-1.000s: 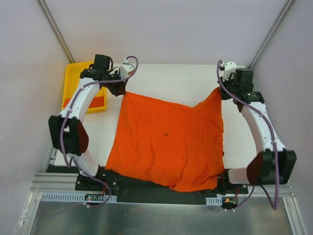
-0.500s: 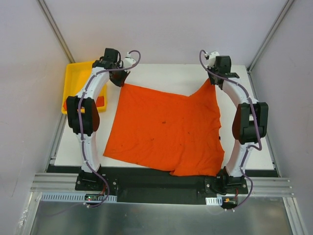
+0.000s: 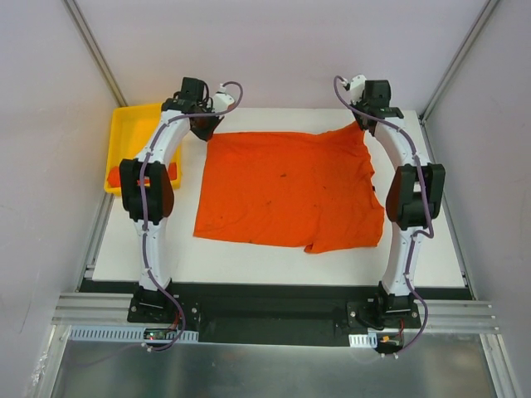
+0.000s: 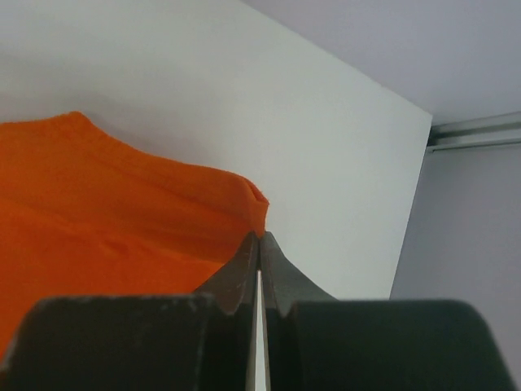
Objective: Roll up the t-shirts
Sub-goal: Move the T-shirt to the center of the board.
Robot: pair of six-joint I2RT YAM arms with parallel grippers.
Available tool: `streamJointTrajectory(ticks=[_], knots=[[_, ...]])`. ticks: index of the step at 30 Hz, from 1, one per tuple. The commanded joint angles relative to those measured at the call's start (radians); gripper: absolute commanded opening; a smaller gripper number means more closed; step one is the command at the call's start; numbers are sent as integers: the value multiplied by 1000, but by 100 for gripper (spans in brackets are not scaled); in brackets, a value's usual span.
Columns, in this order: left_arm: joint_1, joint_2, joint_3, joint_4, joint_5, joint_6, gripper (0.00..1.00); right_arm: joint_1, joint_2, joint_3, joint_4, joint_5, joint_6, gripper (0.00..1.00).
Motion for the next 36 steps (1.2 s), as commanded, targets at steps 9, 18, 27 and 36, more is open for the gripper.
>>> streamJointTrajectory(ticks=[9,18,27,36], knots=[[-17,-90,-77,-6,81,226,0,-15,-153,-149,-98,-46,-71,1],[-20,-138,-160,-6,46,484,0,-26,-294,-279,-125,-66,-76,1],[-20,-170,-207,-3,11,620,0,-43,-377,-367,-164,-74,-71,1],[-20,-176,-212,2,-18,610,0,-43,-426,-424,-189,-57,-30,1]])
